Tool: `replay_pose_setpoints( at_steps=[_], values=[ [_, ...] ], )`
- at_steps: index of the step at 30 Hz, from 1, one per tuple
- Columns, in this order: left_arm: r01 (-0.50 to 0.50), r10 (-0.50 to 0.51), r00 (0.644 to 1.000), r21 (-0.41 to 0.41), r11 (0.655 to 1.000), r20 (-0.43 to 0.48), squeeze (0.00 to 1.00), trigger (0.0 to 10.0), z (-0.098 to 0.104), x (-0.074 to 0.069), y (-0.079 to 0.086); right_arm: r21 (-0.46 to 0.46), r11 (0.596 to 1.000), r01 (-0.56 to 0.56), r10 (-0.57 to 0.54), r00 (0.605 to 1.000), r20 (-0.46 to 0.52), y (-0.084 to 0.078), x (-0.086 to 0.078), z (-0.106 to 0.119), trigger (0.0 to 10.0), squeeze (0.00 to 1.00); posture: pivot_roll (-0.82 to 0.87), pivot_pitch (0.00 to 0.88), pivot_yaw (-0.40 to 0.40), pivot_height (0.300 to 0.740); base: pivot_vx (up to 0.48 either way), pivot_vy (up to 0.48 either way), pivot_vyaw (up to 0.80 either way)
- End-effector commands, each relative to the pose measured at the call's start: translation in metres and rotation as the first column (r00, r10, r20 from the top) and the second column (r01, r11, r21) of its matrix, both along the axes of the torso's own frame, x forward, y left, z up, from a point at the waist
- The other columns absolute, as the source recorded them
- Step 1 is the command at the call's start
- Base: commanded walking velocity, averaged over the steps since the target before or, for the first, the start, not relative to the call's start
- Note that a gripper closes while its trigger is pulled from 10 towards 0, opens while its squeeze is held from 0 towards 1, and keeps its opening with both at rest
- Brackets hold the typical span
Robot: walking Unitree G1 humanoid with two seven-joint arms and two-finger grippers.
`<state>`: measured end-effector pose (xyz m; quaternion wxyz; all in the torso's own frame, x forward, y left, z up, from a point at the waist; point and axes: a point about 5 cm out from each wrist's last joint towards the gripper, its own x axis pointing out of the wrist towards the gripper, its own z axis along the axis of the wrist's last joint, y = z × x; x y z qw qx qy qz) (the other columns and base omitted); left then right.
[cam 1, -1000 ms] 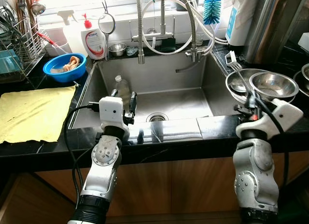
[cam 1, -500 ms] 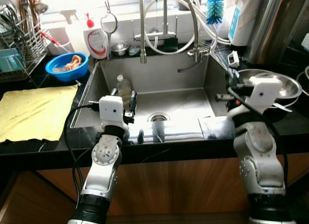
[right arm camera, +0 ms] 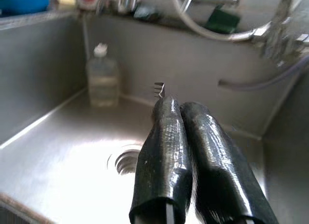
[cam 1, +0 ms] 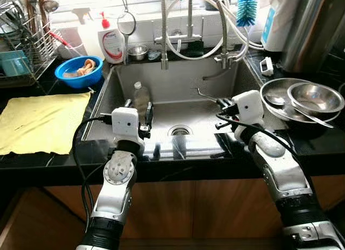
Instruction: Kitchen organization
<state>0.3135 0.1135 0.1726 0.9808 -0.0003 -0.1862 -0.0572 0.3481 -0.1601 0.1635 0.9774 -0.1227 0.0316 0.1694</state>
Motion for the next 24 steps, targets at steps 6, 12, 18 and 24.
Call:
replay_pose_setpoints(
  at_steps=[6,12,18,24],
  values=[
    [-0.014,0.014,1.0,0.013,1.0,-0.009,0.0,10.0,-0.003,-0.002,0.002,-0.043,0.999,0.01,-0.013,0.999,-0.049,-0.001,0.003,-0.006,10.0,0.0,-0.15,0.0,0.066,0.74,0.0,0.0,0.0],
    [-0.011,0.011,1.0,0.017,1.0,-0.011,0.0,10.0,-0.003,-0.002,0.004,-0.04,0.999,0.026,-0.029,0.997,-0.067,0.0,0.003,-0.01,10.0,0.0,-0.15,0.0,0.073,0.74,0.0,0.0,0.0],
    [-0.009,0.009,1.0,0.02,1.0,-0.012,0.0,10.0,-0.003,-0.002,0.004,-0.047,0.997,0.063,-0.067,0.994,-0.091,-0.002,0.005,-0.015,10.0,0.0,-0.14,0.0,0.074,0.74,0.0,0.0,0.0],
    [-0.012,0.013,1.0,0.022,1.0,-0.015,0.0,10.0,-0.003,-0.003,0.005,-0.035,0.996,0.084,-0.087,0.993,-0.078,-0.005,0.004,-0.013,10.0,0.93,-0.14,0.0,0.078,0.74,0.0,0.0,0.0]
  ],
)
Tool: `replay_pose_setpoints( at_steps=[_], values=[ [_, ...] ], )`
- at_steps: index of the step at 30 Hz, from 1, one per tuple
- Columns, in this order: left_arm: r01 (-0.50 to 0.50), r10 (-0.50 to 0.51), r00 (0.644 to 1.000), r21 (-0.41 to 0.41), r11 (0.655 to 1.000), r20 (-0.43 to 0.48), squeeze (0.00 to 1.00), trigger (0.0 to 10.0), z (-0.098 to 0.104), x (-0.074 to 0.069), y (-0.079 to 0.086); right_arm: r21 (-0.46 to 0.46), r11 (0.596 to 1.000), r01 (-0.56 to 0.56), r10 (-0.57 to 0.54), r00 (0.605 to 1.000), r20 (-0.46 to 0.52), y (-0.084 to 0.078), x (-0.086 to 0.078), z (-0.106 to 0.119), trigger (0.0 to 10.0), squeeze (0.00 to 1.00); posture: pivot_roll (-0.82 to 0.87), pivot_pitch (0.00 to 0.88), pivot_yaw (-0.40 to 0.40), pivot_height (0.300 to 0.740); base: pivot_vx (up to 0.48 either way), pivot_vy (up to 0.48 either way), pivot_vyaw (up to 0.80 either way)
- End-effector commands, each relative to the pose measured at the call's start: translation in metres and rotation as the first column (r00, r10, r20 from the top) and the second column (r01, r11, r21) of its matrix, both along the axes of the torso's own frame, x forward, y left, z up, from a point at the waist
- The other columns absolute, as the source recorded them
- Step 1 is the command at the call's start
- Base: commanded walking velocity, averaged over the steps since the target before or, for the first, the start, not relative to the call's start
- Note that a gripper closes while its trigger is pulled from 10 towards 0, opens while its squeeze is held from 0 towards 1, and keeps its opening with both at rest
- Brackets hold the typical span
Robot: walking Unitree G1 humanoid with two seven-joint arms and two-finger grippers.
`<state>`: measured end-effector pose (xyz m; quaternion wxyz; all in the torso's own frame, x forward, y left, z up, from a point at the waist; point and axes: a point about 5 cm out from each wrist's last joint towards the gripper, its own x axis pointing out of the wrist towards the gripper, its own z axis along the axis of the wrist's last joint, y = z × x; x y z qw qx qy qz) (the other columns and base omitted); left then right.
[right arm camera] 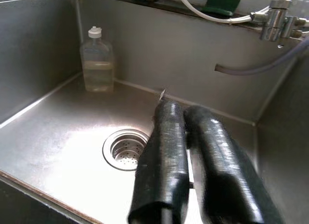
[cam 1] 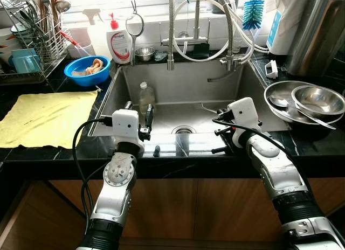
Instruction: Kitchen organization
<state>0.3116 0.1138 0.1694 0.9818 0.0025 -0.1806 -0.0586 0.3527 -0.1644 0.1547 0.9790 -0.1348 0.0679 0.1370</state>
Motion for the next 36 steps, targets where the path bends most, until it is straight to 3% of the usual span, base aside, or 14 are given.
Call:
replay_pose_setpoints(
  at_steps=[1,7,9,10,13,15,21,23,27,28,29,30,31,36],
  values=[
    [-0.015,0.015,1.0,0.015,1.0,-0.004,0.0,10.0,0.0,-0.001,0.005,0.005,1.0,0.014,-0.014,1.0,-0.018,0.0,-0.001,-0.004,10.0,0.93,-0.14,0.0,0.078,0.74,0.0,0.0,0.0],
    [-0.017,0.017,1.0,0.017,1.0,-0.007,0.0,10.0,0.001,0.0,0.005,0.012,1.0,0.018,-0.018,1.0,-0.002,0.001,0.0,-0.001,10.0,0.86,-0.15,0.0,0.084,0.74,0.0,0.0,0.0],
    [-0.017,0.017,1.0,0.018,1.0,-0.007,0.0,10.0,0.001,0.0,0.006,0.016,1.0,0.023,-0.023,0.999,0.025,0.002,0.0,0.002,10.0,0.75,-0.15,0.0,0.088,0.74,0.0,0.0,0.0],
    [-0.017,0.017,1.0,0.019,1.0,-0.008,0.0,10.0,0.001,0.0,0.006,0.012,0.999,0.029,-0.03,0.997,0.065,0.002,0.0,0.007,10.0,0.02,-0.15,0.0,0.091,0.74,0.0,0.0,0.0],
    [-0.013,0.013,1.0,0.021,1.0,-0.01,0.0,10.0,0.001,0.002,0.006,0.01,0.995,0.102,-0.102,0.968,0.231,-0.003,-0.005,0.025,10.0,0.0,-0.17,0.0,0.102,0.74,0.0,0.0,0.0],
    [-0.004,0.004,1.0,0.025,1.0,-0.016,0.0,10.0,0.0,0.002,0.004,0.069,0.98,0.188,-0.2,0.926,0.319,-0.013,-0.013,0.035,10.0,0.0,-0.17,0.0,0.107,0.74,0.0,0.0,0.0],
    [0.008,-0.007,1.0,0.022,1.0,-0.02,0.0,10.0,0.0,0.002,0.001,0.178,0.891,0.418,-0.454,0.796,0.402,-0.049,-0.044,0.037,10.0,0.0,-0.18,0.0,0.109,0.74,0.0,0.0,0.0],
    [0.009,-0.009,1.0,0.025,1.0,-0.025,0.0,10.0,-0.001,0.002,0.001,0.148,0.873,0.464,-0.479,0.761,0.439,-0.055,-0.058,0.032,10.0,0.0,-0.18,0.0,0.106,0.74,0.0,0.0,0.0],
    [0.007,-0.006,1.0,0.025,1.0,-0.026,0.0,10.0,-0.001,0.002,0.002,0.169,0.855,0.49,-0.511,0.741,0.436,-0.06,-0.076,0.025,10.0,0.0,-0.18,0.0,0.106,0.74,0.0,0.0,0.0],
    [0.007,-0.006,1.0,0.025,1.0,-0.027,0.0,10.0,-0.002,0.002,0.002,0.206,0.843,0.497,-0.535,0.731,0.423,-0.063,-0.08,0.024,10.0,0.02,-0.18,0.0,0.107,0.74,0.0,0.0,0.0],
    [0.007,-0.006,1.0,0.026,1.0,-0.029,0.0,10.0,-0.002,0.002,0.002,0.234,0.826,0.514,-0.562,0.717,0.412,-0.066,-0.084,0.023,10.0,0.82,-0.18,0.0,0.107,0.74,0.0,0.0,0.0],
    [0.007,-0.007,1.0,0.027,1.0,-0.03,0.0,10.0,-0.003,0.002,0.002,0.25,0.814,0.524,-0.58,0.707,0.405,-0.068,-0.086,0.024,10.0,0.82,-0.18,0.0,0.107,0.74,0.0,0.0,0.0],
    [0.009,-0.008,0.999,0.027,1.0,-0.031,0.0,10.0,-0.003,0.002,0.002,0.289,0.798,0.529,-0.603,0.695,0.391,-0.071,-0.087,0.024,10.0,1.0,-0.18,0.0,0.107,0.74,0.0,0.0,0.0],
    [0.017,-0.016,0.999,0.028,0.999,-0.031,0.0,10.0,-0.003,0.002,-0.001,0.436,0.704,0.561,-0.7,0.653,0.29,-0.076,-0.084,0.02,10.0,1.0,-0.18,0.0,0.1,0.74,0.0,0.0,0.0]
  ],
)
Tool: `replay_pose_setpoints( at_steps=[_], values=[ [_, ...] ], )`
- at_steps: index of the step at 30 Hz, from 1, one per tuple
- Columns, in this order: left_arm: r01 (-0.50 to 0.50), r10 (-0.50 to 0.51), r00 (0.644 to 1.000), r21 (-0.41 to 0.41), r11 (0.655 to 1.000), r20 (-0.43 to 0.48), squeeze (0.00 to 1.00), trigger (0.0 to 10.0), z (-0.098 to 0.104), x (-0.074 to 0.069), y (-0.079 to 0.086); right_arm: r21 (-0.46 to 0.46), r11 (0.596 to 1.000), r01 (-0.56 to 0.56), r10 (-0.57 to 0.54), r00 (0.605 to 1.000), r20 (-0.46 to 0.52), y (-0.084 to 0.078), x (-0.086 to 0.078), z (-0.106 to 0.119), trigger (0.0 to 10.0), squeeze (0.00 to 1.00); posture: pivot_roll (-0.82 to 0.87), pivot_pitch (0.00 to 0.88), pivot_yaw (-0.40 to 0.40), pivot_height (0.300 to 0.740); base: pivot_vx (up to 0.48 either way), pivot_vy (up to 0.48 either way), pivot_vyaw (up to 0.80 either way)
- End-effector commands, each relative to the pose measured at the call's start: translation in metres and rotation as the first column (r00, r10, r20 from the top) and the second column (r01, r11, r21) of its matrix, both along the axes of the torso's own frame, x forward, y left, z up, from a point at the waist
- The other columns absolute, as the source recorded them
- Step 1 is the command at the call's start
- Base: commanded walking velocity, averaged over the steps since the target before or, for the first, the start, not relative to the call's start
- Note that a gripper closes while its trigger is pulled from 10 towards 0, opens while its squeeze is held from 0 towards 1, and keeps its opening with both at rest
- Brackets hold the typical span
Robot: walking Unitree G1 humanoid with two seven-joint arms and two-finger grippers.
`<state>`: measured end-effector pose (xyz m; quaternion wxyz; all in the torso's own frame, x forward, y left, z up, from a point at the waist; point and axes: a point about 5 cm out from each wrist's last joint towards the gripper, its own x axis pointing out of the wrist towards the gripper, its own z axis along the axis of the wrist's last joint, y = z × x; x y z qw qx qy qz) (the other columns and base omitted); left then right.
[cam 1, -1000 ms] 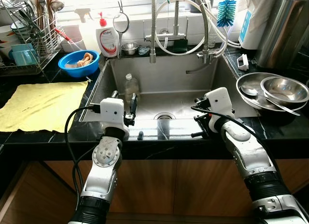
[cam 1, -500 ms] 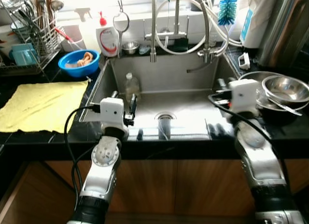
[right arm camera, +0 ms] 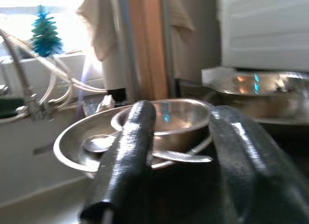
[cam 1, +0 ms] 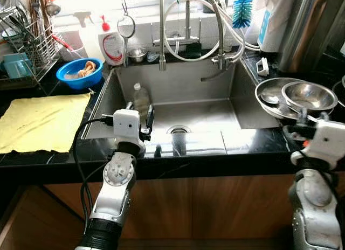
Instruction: Kitchen organization
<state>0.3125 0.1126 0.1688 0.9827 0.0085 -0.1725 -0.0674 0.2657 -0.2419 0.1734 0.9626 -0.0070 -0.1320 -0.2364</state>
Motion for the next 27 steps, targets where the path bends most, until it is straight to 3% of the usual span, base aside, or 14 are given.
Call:
replay_pose_setpoints(
  at_steps=[1,7,8,9,19,27],
  values=[
    [0.0,0.0,1.0,0.013,1.0,-0.015,0.0,10.0,-0.003,0.001,0.001,0.089,0.996,-0.003,0.001,1.0,0.019,0.001,0.005,0.001,10.0,1.0,-0.18,0.0,0.1,0.74,0.0,0.0,0.0],
    [-0.01,0.011,1.0,0.016,1.0,-0.014,0.0,10.0,-0.003,0.0,0.005,0.099,0.995,-0.012,0.009,1.0,0.027,0.003,0.011,0.005,10.0,0.96,-0.18,0.0,0.092,0.74,0.0,0.0,0.0],
    [-0.012,0.012,1.0,0.016,1.0,-0.014,0.0,10.0,-0.003,0.0,0.005,0.102,0.995,-0.009,0.006,1.0,0.025,0.003,0.012,0.005,10.0,0.53,-0.18,0.0,0.092,0.74,0.0,0.0,0.0],
    [-0.014,0.014,1.0,0.018,1.0,-0.014,0.0,10.0,-0.004,0.0,0.006,0.094,0.996,0.007,-0.008,1.0,0.007,0.001,0.013,0.004,10.0,0.0,-0.18,0.0,0.091,0.74,0.0,0.0,0.0],
    [-0.017,0.017,1.0,0.028,0.999,-0.016,0.0,10.0,-0.005,-0.001,0.005,0.148,0.982,0.117,-0.111,0.993,-0.045,-0.011,0.013,-0.004,10.0,0.0,-0.17,0.0,0.084,0.74,0.0,0.0,0.0],
    [-0.018,0.019,1.0,0.034,0.999,-0.018,0.0,10.0,-0.006,-0.002,0.005,0.17,0.975,0.14,-0.132,0.99,-0.055,-0.013,0.014,-0.006,10.0,0.0,-0.17,0.0,0.082,0.74,0.0,0.0,0.0]
  ],
)
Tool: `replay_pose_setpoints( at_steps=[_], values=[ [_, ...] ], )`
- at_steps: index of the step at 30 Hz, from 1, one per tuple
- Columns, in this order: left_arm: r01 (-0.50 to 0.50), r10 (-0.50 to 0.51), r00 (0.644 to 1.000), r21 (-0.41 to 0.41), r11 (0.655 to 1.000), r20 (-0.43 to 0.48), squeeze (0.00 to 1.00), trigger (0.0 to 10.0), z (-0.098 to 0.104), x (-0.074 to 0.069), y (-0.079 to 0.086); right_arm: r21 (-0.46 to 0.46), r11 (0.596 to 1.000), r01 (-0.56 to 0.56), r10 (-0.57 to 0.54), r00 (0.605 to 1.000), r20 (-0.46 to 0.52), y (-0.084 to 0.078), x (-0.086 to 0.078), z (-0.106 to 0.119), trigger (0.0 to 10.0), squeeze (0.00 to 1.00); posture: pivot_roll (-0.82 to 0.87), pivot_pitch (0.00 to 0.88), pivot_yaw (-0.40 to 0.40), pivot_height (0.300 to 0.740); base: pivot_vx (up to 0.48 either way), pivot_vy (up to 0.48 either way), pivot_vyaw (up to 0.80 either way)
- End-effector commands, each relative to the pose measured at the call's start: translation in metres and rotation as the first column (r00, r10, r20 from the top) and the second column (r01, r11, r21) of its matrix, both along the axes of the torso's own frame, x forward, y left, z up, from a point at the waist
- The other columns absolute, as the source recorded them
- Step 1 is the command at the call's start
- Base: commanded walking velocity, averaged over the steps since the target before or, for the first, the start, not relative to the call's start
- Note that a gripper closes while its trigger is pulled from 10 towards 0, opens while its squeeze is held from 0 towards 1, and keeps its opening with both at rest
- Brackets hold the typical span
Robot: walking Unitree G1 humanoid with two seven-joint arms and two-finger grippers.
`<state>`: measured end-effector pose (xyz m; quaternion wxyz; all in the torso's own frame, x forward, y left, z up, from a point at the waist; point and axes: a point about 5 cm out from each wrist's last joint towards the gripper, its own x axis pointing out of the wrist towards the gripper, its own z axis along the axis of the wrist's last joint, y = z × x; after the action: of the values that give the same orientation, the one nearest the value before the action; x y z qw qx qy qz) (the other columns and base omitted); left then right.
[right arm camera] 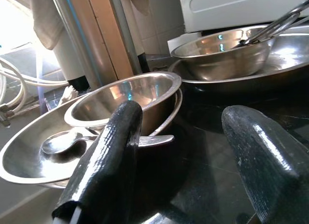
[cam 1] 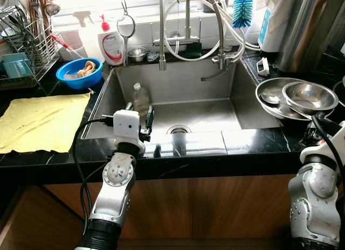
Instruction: Kitchen organization
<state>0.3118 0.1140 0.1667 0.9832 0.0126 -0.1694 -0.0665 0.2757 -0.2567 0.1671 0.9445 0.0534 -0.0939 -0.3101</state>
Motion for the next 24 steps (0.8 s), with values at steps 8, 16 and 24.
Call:
replay_pose_setpoints(
  at_steps=[8,16,24],
  values=[
    [-0.021,0.022,1.0,0.024,0.999,-0.008,0.0,10.0,-0.003,-0.002,0.006,0.101,0.994,-0.041,0.045,0.998,-0.035,0.011,0.011,-0.009,10.0,0.0,-0.16,0.0,0.082,0.74,0.0,0.0,0.0],
    [-0.018,0.018,1.0,0.032,0.999,-0.001,0.0,10.0,-0.002,-0.001,0.005,0.116,0.99,-0.076,0.078,0.997,-0.016,0.015,0.017,-0.005,10.0,0.0,-0.16,0.0,0.088,0.74,0.0,0.0,0.0],
    [-0.012,0.012,1.0,0.035,0.999,-0.003,0.0,10.0,-0.003,-0.001,0.003,0.119,0.99,-0.082,0.083,0.997,-0.004,0.016,0.017,-0.005,10.0,0.0,-0.16,0.0,0.088,0.74,0.0,0.0,0.0]
  ],
)
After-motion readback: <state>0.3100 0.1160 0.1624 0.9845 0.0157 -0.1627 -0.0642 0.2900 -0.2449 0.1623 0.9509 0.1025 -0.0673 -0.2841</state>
